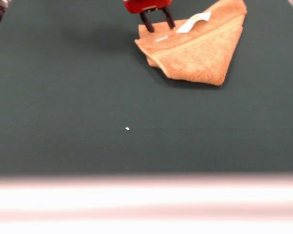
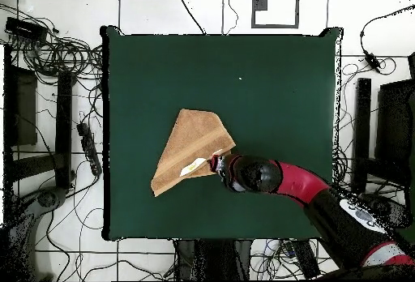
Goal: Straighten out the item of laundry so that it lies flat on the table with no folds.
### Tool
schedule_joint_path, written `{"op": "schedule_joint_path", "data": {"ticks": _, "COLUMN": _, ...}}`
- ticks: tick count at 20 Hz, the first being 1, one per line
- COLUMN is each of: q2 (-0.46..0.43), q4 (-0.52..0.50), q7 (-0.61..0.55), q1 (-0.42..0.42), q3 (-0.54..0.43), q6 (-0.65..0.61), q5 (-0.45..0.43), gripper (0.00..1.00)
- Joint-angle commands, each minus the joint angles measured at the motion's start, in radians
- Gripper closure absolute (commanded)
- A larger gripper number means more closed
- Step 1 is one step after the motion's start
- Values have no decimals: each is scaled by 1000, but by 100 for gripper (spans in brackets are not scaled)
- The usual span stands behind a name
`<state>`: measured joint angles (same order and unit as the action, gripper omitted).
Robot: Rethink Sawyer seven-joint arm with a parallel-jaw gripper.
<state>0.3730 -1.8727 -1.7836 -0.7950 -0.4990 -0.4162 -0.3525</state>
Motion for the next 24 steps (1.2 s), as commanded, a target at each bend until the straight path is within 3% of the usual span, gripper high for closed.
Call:
{"op": "schedule_joint_path", "data": {"ticks": 1, "q2": -29, "q4": 86, "q7": 48, "q1": 7, "q3": -65, "q6": 69, "q5": -73, "gripper": 0}}
{"op": "schedule_joint_path", "data": {"ticks": 13, "q2": -39, "q4": 75, "q7": -18, "q1": -12, "q3": -74, "q6": 240, "q5": -146, "gripper": 0}}
{"op": "schedule_joint_path", "data": {"ticks": 24, "q2": -13, "q4": 52, "q7": -64, "q1": -6, "q3": -55, "q6": 263, "q5": -143, "gripper": 0}}
